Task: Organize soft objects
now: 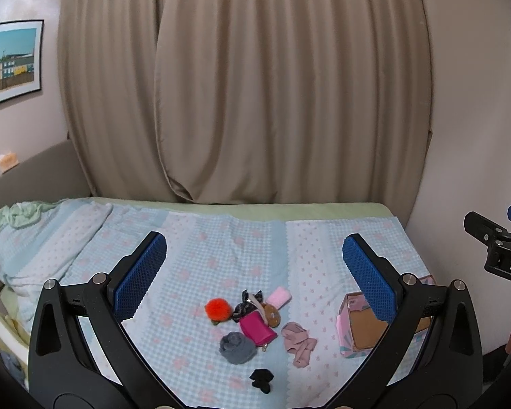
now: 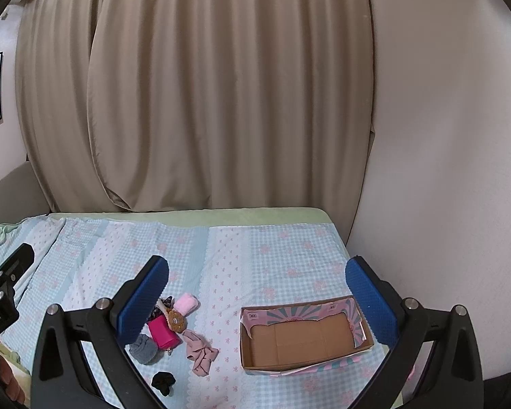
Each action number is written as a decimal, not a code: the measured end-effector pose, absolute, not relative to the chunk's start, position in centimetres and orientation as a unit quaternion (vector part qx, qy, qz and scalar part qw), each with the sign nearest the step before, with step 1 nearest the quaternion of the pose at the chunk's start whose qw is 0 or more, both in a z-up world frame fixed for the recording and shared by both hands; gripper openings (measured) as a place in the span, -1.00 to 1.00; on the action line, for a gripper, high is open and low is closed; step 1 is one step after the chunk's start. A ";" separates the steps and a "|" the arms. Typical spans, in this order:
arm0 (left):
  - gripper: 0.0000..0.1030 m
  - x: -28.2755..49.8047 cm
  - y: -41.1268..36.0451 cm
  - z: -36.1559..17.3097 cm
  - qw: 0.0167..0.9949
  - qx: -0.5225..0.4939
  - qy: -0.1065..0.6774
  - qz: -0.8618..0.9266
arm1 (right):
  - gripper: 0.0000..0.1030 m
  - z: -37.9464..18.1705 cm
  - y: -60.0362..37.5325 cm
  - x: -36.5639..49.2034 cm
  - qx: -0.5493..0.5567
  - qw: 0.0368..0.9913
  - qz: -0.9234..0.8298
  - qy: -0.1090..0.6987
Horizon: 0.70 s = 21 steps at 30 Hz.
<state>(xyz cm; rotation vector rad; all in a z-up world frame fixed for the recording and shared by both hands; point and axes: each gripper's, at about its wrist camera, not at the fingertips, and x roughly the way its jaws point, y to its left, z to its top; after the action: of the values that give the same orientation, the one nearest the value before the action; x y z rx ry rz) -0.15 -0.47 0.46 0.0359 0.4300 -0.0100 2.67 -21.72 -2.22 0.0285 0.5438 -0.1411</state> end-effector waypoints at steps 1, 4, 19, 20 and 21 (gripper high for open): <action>0.99 -0.1 -0.5 0.5 0.977 0.019 0.214 -0.006 | 1.00 -2.4 -21.7 2.5 0.014 0.961 -0.070 0.268; 0.99 -0.1 -0.5 0.6 0.977 0.020 0.214 -0.005 | 1.00 -2.1 -21.6 2.5 0.014 0.961 -0.071 0.268; 0.99 -0.2 -0.8 0.6 0.977 0.026 0.212 -0.004 | 1.00 -1.7 -21.4 2.7 0.014 0.961 -0.073 0.267; 0.99 -0.3 -0.8 0.6 0.977 0.026 0.211 -0.004 | 1.00 -1.8 -21.4 2.8 0.015 0.961 -0.073 0.267; 0.99 -0.3 -0.9 0.6 0.977 0.026 0.211 -0.004 | 1.00 -1.7 -21.4 2.8 0.015 0.961 -0.073 0.267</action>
<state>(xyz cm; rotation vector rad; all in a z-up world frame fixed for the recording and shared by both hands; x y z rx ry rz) -0.31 -0.87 0.62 0.0533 0.4251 -0.0081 2.80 -21.43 -1.75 0.0299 0.5414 -0.1469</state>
